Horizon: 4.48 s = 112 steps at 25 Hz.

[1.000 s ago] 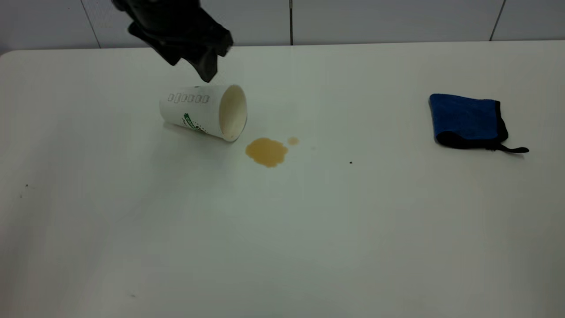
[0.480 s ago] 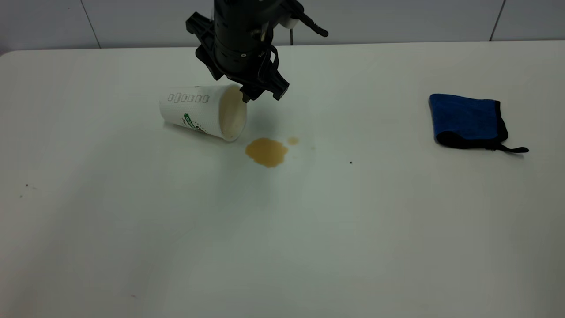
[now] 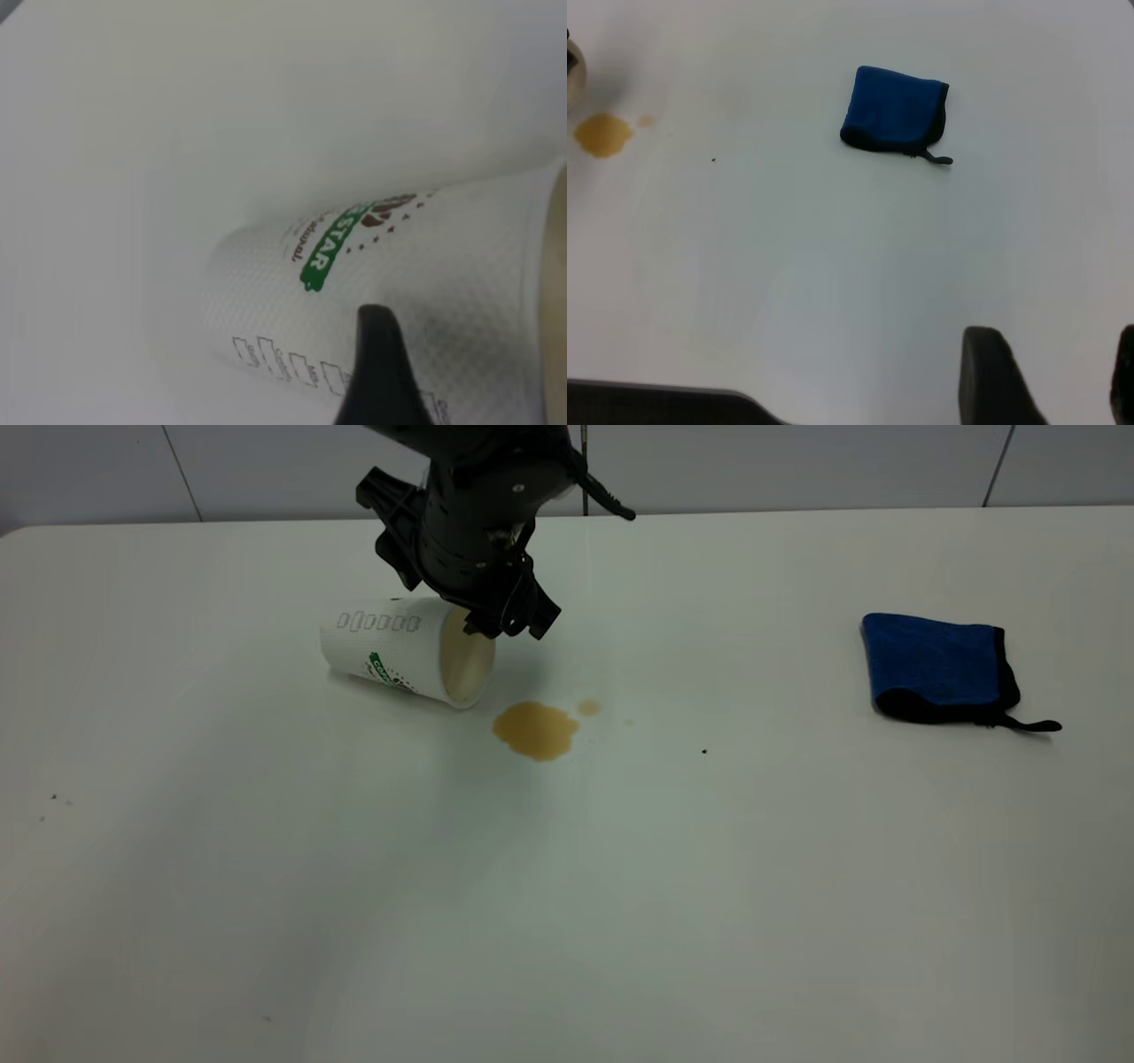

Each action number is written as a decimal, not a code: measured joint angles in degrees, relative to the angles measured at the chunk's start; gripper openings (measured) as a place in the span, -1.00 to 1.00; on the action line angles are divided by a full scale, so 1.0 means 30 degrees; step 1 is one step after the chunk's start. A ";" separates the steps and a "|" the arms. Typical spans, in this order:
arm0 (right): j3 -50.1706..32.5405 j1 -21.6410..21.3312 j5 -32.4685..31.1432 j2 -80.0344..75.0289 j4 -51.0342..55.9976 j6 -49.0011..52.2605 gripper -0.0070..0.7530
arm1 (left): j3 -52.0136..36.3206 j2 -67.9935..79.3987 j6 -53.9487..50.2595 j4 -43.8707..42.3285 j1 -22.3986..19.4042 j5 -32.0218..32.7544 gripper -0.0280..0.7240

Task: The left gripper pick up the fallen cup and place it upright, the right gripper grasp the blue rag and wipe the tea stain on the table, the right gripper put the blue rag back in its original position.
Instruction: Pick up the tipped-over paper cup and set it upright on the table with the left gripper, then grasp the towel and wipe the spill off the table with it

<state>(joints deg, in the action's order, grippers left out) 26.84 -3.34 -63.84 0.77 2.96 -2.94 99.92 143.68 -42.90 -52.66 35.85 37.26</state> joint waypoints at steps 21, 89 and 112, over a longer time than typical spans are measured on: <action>0.0000 0.0000 0.0000 0.0000 0.0000 0.0000 -0.02 | 0.0040 0.0002 0.0880 -0.1048 -0.0421 0.3480 -0.89; 0.0000 0.0000 0.0000 0.0000 0.0000 0.0000 -0.02 | -0.2810 -1.9287 1.6392 1.8797 -0.7558 0.9886 0.28; 0.0000 0.0000 0.0000 0.0000 0.0000 0.0000 -0.02 | -2.3630 -3.8611 1.6187 1.8733 -0.7558 0.8526 0.25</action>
<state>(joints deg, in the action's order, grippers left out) 26.84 -3.34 -63.84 0.77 2.96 -2.94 29.03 27.84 5.66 3.54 13.18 62.84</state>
